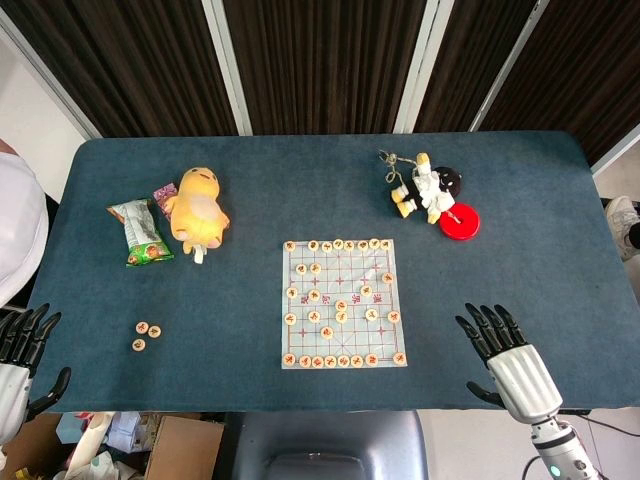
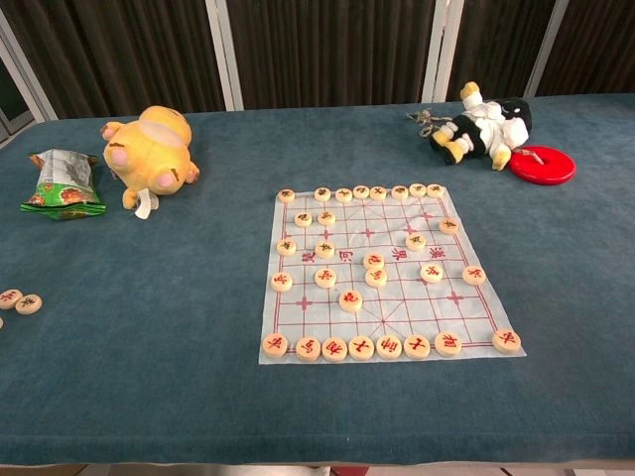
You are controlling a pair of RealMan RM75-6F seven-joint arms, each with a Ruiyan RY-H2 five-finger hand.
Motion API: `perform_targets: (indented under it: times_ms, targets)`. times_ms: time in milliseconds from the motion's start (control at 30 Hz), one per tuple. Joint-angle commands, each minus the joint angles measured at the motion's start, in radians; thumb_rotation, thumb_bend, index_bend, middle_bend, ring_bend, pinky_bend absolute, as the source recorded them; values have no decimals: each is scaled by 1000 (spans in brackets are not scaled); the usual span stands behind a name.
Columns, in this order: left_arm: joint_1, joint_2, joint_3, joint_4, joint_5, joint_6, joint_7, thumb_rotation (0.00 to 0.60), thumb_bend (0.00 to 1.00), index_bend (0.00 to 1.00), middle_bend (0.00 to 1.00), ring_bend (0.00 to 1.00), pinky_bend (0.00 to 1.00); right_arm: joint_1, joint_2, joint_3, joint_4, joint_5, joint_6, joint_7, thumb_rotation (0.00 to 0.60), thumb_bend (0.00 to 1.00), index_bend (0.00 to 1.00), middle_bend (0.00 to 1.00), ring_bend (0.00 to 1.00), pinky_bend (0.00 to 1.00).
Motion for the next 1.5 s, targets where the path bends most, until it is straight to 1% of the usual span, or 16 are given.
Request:
perform_targets:
  times_ms: [33,267,367,400,500,533,633,733,800,867,1000,1133,1333,1500]
  targets:
    - [-1,-1,0,0,0,-2,0,600,383,0,0,0,16,1,0,0,-1,-2,-1,0,600,97,0,0,0,21]
    - [-5,-1,0,-1,1,-6,-4,600,383,0,0,0,16,14,-13,12,14,-6,-10,5,600,97,4,0,0,21]
    - [-6,0,1,0,-5,-13,-7,600,383,0,0,0,16,56,-25,39,19,4,-60,-6,600,98,55,0,0,21]
    - [-6,2,1,-1,-8,-14,-10,600,382,0,0,0,16,76,-25,53,13,16,-91,-16,600,102,86,0,0,21]
    - [-5,4,0,-1,-9,-10,-16,600,383,0,0,0,16,168,-17,108,-22,76,-231,-75,600,130,165,0,0,20]
    - [-4,5,0,-1,-7,-7,-21,600,383,0,0,0,16,213,-17,132,-35,104,-300,-99,600,139,197,0,0,20]
    - [-4,4,2,5,2,-1,-24,600,382,0,0,0,16,321,-35,180,-47,178,-464,-155,600,167,297,0,0,20]
    - [-3,5,4,7,2,-1,-25,600,384,0,0,0,16,407,-97,227,-16,245,-558,-229,600,209,377,0,0,20]
    - [-2,8,4,5,0,-1,-33,600,385,0,0,0,16,448,-144,247,16,281,-593,-251,600,247,418,0,0,19]
    - [3,11,-1,2,-10,8,-37,600,383,0,0,0,17,489,-197,262,59,324,-625,-288,600,264,439,0,0,20]
    - [8,16,-4,5,-11,24,-57,600,386,0,0,0,19,554,-281,269,126,375,-672,-325,600,327,497,0,0,19]
    - [8,17,-1,10,-4,23,-59,600,385,0,0,0,19,598,-347,257,177,398,-692,-336,600,338,525,0,0,20]
    - [10,18,-1,13,4,36,-75,600,376,0,0,0,18,622,-387,219,217,401,-688,-341,600,339,539,0,0,20]
    - [6,18,7,16,15,23,-65,600,376,0,0,0,18,634,-407,202,232,417,-687,-329,600,342,550,0,0,20]
